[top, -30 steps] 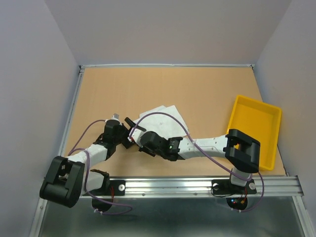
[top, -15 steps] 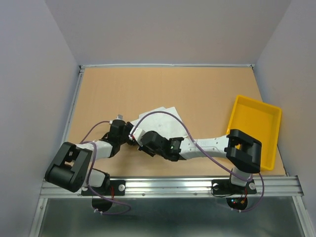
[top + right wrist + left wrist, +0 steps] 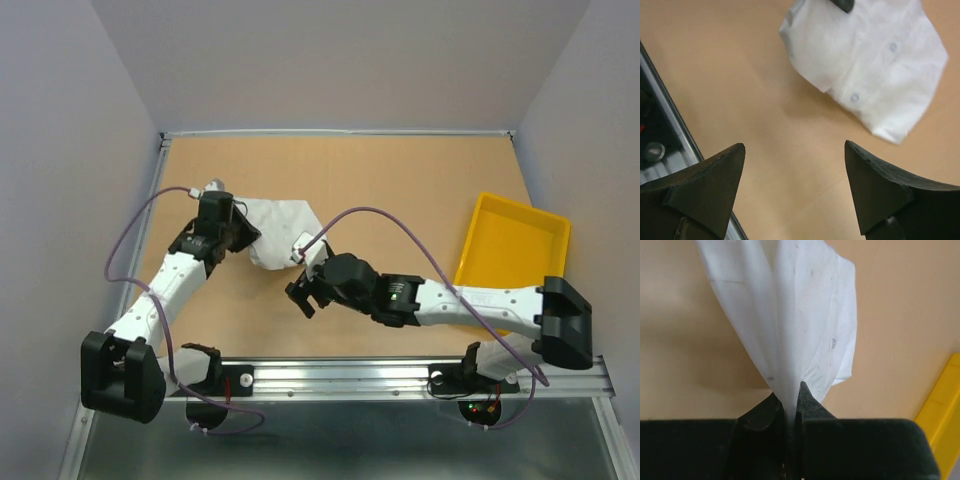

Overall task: Fold and stack the long sleeve shirts
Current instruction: Fold the shirt

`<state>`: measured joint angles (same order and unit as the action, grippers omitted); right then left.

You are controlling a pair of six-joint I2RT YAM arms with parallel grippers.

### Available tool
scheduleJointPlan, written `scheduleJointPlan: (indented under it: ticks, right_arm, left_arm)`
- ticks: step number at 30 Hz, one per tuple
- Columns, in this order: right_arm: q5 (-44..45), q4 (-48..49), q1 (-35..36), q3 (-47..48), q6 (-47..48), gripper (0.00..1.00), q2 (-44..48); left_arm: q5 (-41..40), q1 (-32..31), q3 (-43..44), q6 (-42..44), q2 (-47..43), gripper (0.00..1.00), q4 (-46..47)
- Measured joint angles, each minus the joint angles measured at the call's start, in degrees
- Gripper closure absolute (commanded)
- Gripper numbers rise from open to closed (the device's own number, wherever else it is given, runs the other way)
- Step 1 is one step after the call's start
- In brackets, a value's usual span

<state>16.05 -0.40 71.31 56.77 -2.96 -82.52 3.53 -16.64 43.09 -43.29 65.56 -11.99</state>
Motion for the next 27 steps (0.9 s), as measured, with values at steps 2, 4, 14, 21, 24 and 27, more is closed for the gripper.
scheduleJointPlan:
  ticks: [2,4,14,21,24,27]
  right_arm:
    - [0.09,-0.02,0.00,-0.68,-0.98,0.12,4.09]
    - [0.48,-0.35,0.00,-1.81,-2.10,0.12,8.83]
    - [3.41,-3.54,-0.02,-7.26,-5.73,0.12,18.38]
    - [5.27,-5.77,-0.04,-11.08,-8.35,0.12,24.85]
    - [6.10,-6.12,-0.04,-11.89,-9.38,0.12,27.47]
    - [7.15,-7.06,-0.04,-12.72,-10.23,0.12,29.99]
  left_arm:
    - [-3.10,3.37,7.37,4.85,0.76,0.88,-7.48]
    - [-7.15,5.49,17.14,9.64,3.67,0.88,-15.32]
    - [-26.67,5.29,61.53,24.35,24.24,0.90,-41.24]
    - [-35.69,-9.27,67.80,28.26,44.78,0.90,-46.64]
    - [-36.50,-17.14,70.84,28.46,57.55,0.94,-46.93]
    - [-36.28,-23.04,74.31,28.15,65.46,0.94,-48.28]
